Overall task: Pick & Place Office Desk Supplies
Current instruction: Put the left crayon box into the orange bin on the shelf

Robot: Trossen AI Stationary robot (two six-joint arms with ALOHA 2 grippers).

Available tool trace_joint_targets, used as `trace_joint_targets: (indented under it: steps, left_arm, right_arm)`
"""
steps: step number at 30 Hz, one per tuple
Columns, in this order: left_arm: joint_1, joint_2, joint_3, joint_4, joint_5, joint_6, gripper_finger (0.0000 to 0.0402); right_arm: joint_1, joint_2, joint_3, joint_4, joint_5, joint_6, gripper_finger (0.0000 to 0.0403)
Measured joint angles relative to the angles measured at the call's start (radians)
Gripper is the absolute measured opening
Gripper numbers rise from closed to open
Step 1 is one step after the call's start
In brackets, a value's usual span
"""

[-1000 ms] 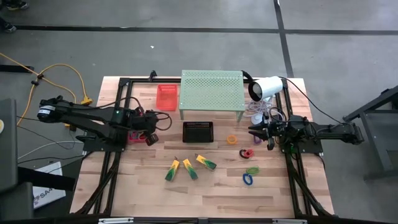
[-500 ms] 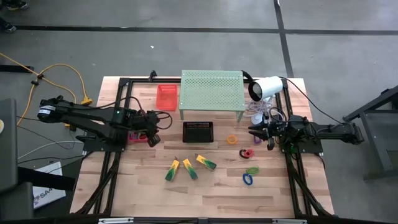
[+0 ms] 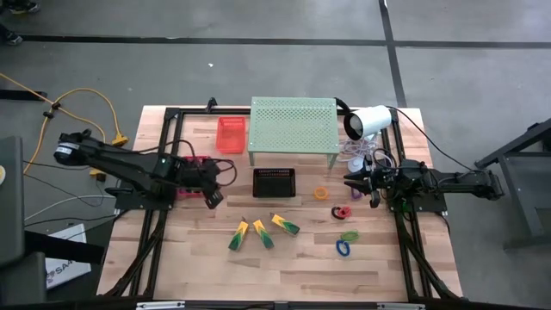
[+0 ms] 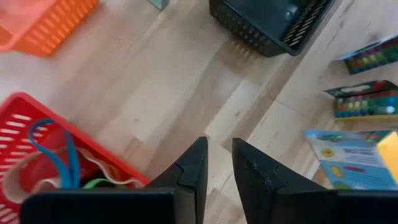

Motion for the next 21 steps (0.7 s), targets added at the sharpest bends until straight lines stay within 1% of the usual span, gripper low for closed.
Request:
trace_joint_targets:
  steps: [6,8,12,15,21]
  left_arm:
    - [-0.081,0.059,0.003,0.074,-0.002,-0.085,0.0069]
    - [-0.105,0.089,0.024,0.083,-0.002,-0.102,0.0069]
    - [-0.145,0.151,0.101,0.076,-0.002,-0.115,0.0069]
    - [-0.170,0.207,0.177,0.029,-0.003,-0.132,0.0069]
    - [-0.207,0.324,0.314,-0.082,-0.003,-0.261,0.0069]
  right_arm:
    - [0.000,0.000,0.000,0.000,0.000,0.000,0.0090]
    - [0.000,0.000,0.000,0.000,0.000,0.000,0.0090]
    - [0.000,0.000,0.000,0.000,0.000,0.000,0.0090]
    - [0.000,0.000,0.000,0.000,0.000,0.000,0.0090]
    - [0.000,0.000,0.000,0.000,0.000,0.000,0.0090]
